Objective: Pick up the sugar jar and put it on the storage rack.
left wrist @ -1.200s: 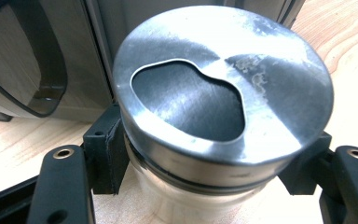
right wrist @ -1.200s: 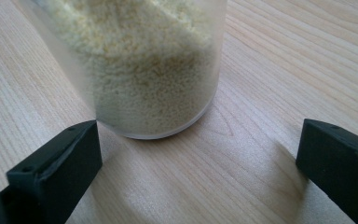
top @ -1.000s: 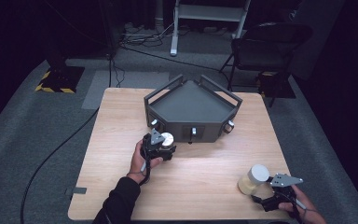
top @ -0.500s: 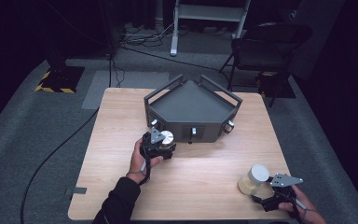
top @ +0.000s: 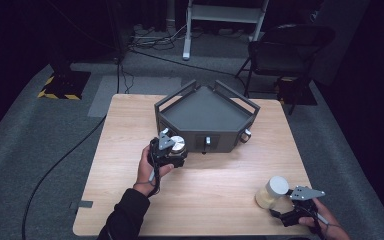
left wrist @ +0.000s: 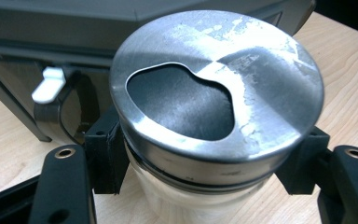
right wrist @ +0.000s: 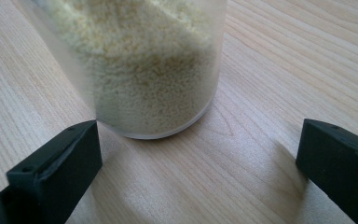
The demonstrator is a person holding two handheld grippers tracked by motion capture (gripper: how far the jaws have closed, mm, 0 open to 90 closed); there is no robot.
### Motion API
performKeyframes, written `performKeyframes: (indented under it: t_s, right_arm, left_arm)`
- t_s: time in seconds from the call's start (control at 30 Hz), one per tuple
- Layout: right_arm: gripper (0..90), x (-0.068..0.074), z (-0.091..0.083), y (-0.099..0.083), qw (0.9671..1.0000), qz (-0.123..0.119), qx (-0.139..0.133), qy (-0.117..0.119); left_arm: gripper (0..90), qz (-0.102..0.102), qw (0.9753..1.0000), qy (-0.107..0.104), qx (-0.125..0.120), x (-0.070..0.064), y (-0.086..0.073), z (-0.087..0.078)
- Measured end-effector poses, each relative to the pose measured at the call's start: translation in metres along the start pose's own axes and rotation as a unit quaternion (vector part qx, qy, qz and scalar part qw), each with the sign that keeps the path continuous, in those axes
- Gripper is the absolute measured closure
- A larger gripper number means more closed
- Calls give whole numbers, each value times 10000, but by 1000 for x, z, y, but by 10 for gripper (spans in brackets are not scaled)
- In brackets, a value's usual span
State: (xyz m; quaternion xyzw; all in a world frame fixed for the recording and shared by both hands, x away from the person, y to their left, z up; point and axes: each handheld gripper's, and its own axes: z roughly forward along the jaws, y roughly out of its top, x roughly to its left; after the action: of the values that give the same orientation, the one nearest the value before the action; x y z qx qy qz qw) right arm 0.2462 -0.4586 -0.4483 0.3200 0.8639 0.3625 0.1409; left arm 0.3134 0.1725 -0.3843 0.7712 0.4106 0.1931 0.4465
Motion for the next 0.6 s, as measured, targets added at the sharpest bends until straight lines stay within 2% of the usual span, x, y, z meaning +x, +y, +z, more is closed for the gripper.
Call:
performKeyframes:
  t_s: [0.1,0.2,0.4,0.43,0.6]
  right_arm:
    - [0,0,0,0,10000,5,3,-1]
    - [0,0,0,0,10000,0,0,-1]
    - [0,0,0,0,10000,7,3,-4]
    - [0,0,0,0,10000,6,4,-4]
    - [0,0,0,0,10000,9,4,-6]
  left_arm:
    - [313,2,10000,-19,21,-2,8,-4]
    - [313,112,9999,-9,23,-7,18,-8]
    - [313,189,9998,-68,13,-12,38,-17]
    - [313,265,9996,-49,6,-15,44,-18]
    - [313,287,9995,-96,-27,-17,55,-20]
